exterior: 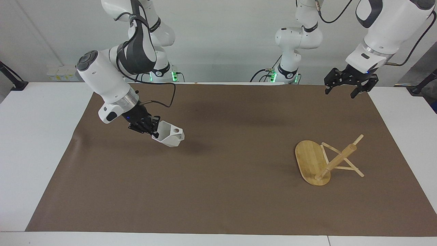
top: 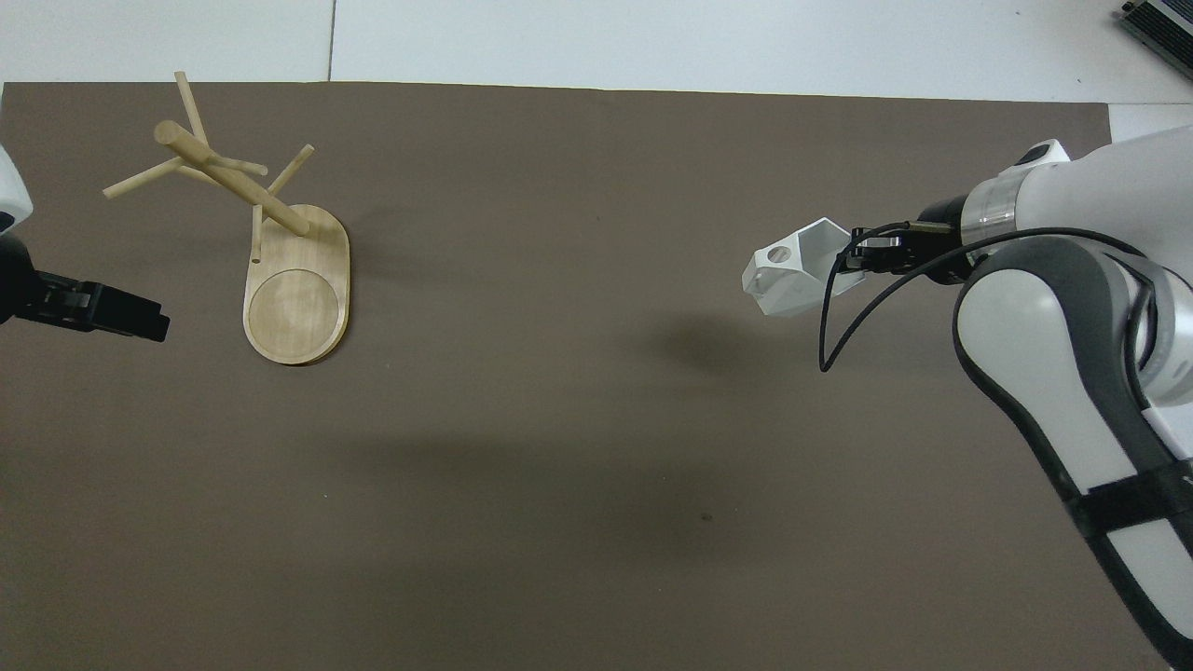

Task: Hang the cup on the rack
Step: 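Lift the white cup with the right gripper toward the mug tree, then hold the cup with the right gripper while the left gripper approaches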

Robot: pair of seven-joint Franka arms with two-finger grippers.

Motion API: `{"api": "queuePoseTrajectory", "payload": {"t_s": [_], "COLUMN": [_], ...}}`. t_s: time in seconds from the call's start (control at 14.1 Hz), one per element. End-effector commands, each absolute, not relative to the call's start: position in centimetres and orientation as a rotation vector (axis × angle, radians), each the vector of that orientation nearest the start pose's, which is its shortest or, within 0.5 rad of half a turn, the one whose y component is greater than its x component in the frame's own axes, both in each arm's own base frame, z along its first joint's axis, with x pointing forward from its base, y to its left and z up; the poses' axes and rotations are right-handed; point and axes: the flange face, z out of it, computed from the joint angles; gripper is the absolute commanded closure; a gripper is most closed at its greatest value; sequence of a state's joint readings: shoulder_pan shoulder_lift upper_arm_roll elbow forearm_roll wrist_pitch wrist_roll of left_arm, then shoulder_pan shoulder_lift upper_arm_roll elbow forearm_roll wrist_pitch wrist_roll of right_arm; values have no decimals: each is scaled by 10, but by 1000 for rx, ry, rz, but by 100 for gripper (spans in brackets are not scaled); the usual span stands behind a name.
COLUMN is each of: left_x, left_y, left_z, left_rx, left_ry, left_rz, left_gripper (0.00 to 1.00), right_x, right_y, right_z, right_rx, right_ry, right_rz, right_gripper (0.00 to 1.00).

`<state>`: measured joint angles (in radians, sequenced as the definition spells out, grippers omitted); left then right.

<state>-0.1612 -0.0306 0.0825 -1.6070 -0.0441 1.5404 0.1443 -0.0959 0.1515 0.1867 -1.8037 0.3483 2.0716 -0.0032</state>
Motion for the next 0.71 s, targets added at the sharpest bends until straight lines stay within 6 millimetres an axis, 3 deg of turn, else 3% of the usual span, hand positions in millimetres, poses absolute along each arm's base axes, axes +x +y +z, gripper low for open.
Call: {"api": "queuePoseTrajectory", "payload": {"t_s": [0.0, 0.28, 0.5, 0.64], "left_x": [534, 532, 530, 533], "left_y": [-43, -45, -47, -53], "left_z": [625, 623, 627, 628], "left_rx": [-3150, -3149, -3157, -3169], "left_ry": [345, 360, 388, 517], "left_rz": [38, 67, 44, 10], "left_gripper": [0, 0, 0, 0], "right_x": [607, 606, 602, 600], "right_y": [106, 164, 182, 185], "right_z": [494, 519, 552, 561], "right_rx": [-2687, -2446, -2424, -2413], "right_ry": [16, 166, 151, 127], "right_rz": [-161, -237, -254, -256], "right_gripper": [100, 100, 100, 100]}}
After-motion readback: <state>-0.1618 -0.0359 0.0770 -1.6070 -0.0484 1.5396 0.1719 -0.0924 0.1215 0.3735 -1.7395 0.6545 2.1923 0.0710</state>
